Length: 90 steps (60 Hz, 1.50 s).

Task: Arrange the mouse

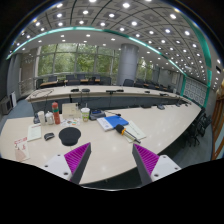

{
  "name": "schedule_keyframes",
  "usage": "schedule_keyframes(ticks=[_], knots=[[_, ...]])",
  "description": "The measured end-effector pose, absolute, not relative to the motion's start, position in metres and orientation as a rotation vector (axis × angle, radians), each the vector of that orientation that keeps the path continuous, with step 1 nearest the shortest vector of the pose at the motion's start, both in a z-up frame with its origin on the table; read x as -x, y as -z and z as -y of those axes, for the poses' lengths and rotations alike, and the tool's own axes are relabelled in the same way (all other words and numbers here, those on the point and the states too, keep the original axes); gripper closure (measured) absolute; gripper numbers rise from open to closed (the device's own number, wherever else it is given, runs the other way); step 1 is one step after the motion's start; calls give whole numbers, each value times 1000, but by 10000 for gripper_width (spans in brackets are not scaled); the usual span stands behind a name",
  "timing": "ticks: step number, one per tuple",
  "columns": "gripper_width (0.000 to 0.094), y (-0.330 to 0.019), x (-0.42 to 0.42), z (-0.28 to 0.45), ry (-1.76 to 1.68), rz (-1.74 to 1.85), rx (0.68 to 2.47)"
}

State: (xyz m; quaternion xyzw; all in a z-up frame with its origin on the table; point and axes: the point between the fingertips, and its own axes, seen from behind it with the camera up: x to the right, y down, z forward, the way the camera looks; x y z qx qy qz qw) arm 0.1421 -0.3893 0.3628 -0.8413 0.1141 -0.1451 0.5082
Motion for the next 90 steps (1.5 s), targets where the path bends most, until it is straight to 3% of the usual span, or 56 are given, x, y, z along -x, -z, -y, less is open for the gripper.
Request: schedule_keyframes(ticks=[20,42,60,83,90], knots=[[89,-171,5,311,88,-191,2122],[92,-52,213,107,-102,-24,2149],[86,2,258,-17,-103,13,2203],[88,6,266,-92,-135,-57,2232],[154,10,267,-106,-76,-7,2240]])
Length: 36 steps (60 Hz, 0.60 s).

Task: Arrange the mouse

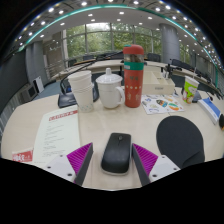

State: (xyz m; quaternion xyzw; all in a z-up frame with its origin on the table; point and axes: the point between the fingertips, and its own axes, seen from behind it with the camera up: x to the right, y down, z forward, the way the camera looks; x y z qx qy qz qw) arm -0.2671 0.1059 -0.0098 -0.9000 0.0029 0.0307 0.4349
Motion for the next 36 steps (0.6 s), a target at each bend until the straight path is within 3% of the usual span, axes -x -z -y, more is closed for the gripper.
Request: schedule_keyframes(ticks=[9,29,36], knots=[[445,14,260,-117,24,46,2245],[627,13,265,-116,-6,92,2274],[627,-29,265,-112,-27,113,2206]])
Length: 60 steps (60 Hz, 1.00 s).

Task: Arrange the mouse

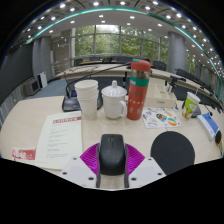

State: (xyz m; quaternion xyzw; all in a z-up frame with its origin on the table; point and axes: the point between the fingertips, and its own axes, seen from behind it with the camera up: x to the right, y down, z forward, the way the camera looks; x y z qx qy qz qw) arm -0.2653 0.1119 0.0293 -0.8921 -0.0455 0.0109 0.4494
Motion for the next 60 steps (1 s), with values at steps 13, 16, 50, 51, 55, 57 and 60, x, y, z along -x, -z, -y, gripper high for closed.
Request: schedule_keyframes(ticks=[13,16,50,51,55,57,60], knots=[[628,-163,203,-128,-34,42,2002],[627,-175,177,-137,-11,30,1993],[527,10,43,-134,-40,61,2279],[513,11,43,-132,-41,69,2286],[459,12,44,-130,-40,100,2304],[419,10,45,-127,-49,106,2311],[209,5,45,-122,-53,110,2317]])
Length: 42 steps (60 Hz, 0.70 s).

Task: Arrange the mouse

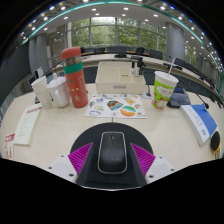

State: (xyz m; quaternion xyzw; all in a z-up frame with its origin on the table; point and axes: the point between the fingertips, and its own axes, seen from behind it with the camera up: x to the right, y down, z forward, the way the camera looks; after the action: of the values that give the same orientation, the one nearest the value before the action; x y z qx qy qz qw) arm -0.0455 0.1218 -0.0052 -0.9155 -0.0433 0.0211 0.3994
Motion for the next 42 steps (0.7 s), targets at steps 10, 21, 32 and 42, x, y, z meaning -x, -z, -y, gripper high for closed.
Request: schedule_keyframes(ticks=[10,21,32,42], knots=[[80,-46,44,-90,-28,107,2264],[80,-114,47,-8,18,65,2224],[79,-173,57,103,71,36,2174],[80,-208,71,191,78,30,2147]])
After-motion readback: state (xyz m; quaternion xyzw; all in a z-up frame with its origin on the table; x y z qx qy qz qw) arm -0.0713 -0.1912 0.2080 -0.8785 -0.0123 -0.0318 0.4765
